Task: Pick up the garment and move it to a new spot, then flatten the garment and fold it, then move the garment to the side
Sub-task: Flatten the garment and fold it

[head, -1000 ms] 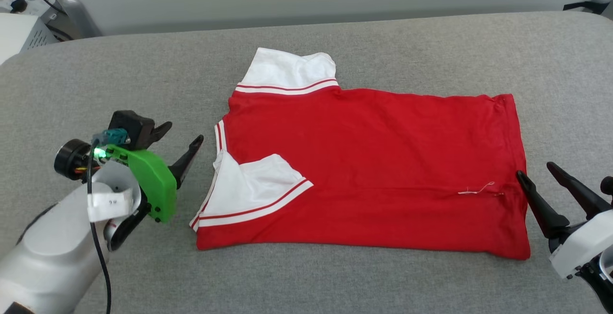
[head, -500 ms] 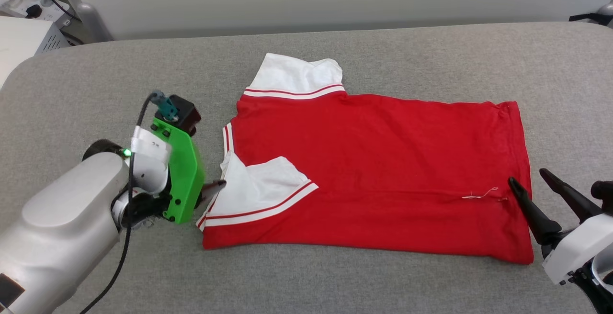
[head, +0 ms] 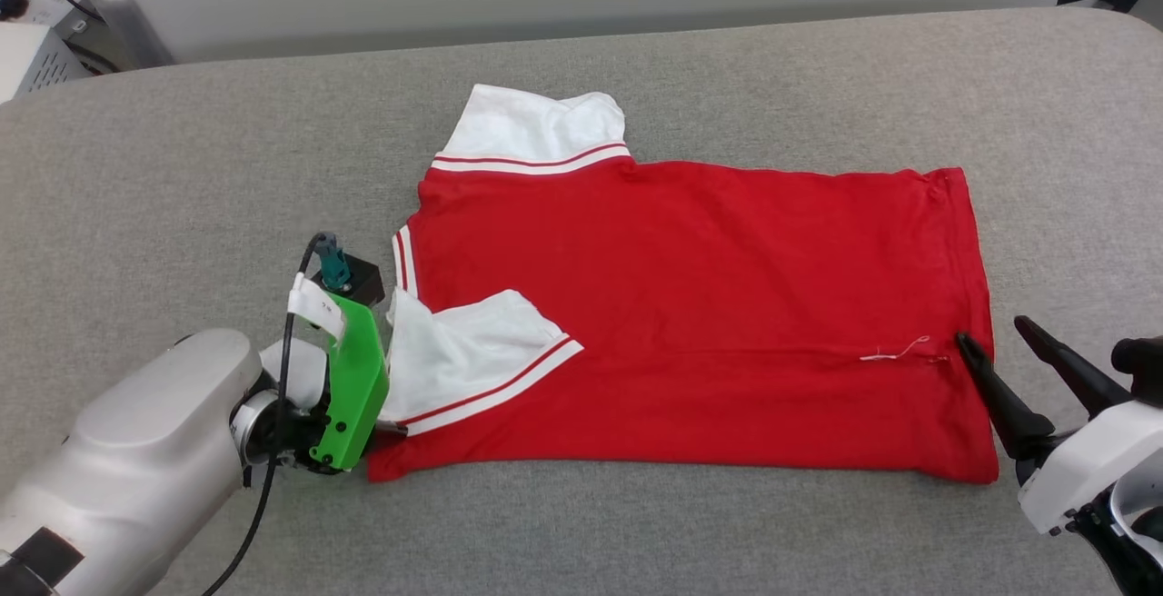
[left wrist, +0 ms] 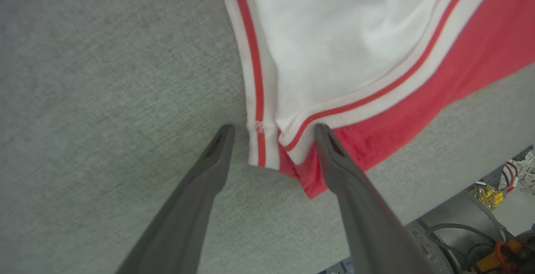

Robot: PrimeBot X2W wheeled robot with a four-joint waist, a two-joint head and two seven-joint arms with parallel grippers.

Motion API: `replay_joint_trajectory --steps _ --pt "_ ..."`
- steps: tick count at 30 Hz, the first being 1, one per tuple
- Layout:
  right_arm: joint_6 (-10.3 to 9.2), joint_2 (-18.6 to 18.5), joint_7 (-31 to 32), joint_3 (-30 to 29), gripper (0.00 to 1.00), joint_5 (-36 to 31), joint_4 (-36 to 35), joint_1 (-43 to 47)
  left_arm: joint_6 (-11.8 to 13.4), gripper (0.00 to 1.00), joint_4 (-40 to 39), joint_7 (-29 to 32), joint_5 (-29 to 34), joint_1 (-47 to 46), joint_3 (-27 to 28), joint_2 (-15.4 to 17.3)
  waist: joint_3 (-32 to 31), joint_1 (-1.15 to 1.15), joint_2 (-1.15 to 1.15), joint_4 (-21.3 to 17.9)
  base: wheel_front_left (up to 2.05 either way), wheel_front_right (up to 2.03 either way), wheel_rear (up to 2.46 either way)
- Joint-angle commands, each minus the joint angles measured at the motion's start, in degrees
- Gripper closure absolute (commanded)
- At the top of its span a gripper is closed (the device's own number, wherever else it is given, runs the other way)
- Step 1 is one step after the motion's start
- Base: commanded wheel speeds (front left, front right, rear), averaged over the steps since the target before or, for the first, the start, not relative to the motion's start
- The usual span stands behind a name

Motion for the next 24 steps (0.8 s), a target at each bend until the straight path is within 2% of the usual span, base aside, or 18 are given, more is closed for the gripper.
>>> replay_joint_trajectory --steps 1,8,9,11,18,21,24 --pt "-0.04 0.4 0.0 0.3 0.00 -0.3 0.1 -1.1 -0.2 0.00 0.8 -0.1 -1.0 1.5 -0.5 -0.9 0.8 0.00 0.00 -0.5 0.00 0.00 0.00" --pt "-0.04 0.5 -0.6 0.6 0.00 -0.1 1.1 -2.2 -0.2 0.00 0.9 -0.2 1.2 3.6 -3.2 -1.7 1.6 0.00 0.00 -0.6 0.00 0.00 0.00" --pt "-0.04 0.5 -0.5 0.7 0.00 -0.1 1.2 -2.3 -0.2 0.48 0.9 -0.7 1.3 3.6 -3.3 -1.8 1.6 0.00 0.00 -0.5 0.00 0.00 0.00" --pt "-0.04 0.2 -0.3 0.8 0.00 -0.2 1.2 -2.8 -0.2 1.00 0.7 -1.5 2.0 3.5 -3.6 -1.8 1.5 0.00 0.00 -0.4 0.00 0.00 0.00" --pt "-0.04 -3.8 3.2 1.0 0.00 -0.9 -0.9 -5.7 -0.2 1.00 -2.5 -6.7 3.9 1.9 -4.0 0.2 0.3 0.00 0.00 -0.3 0.00 0.00 0.00" --pt "-0.04 -7.2 8.5 1.6 0.00 -0.4 -2.0 -6.8 -0.2 1.00 -4.5 -9.4 3.7 1.1 -3.8 1.4 0.0 0.00 0.00 -0.2 0.00 0.00 0.00" --pt "-0.04 -10.4 16.8 2.5 0.00 2.2 -3.5 -7.6 -0.2 1.00 -7.1 -11.0 4.4 0.1 -3.9 2.8 -0.1 0.00 0.00 0.1 0.00 0.00 0.00"
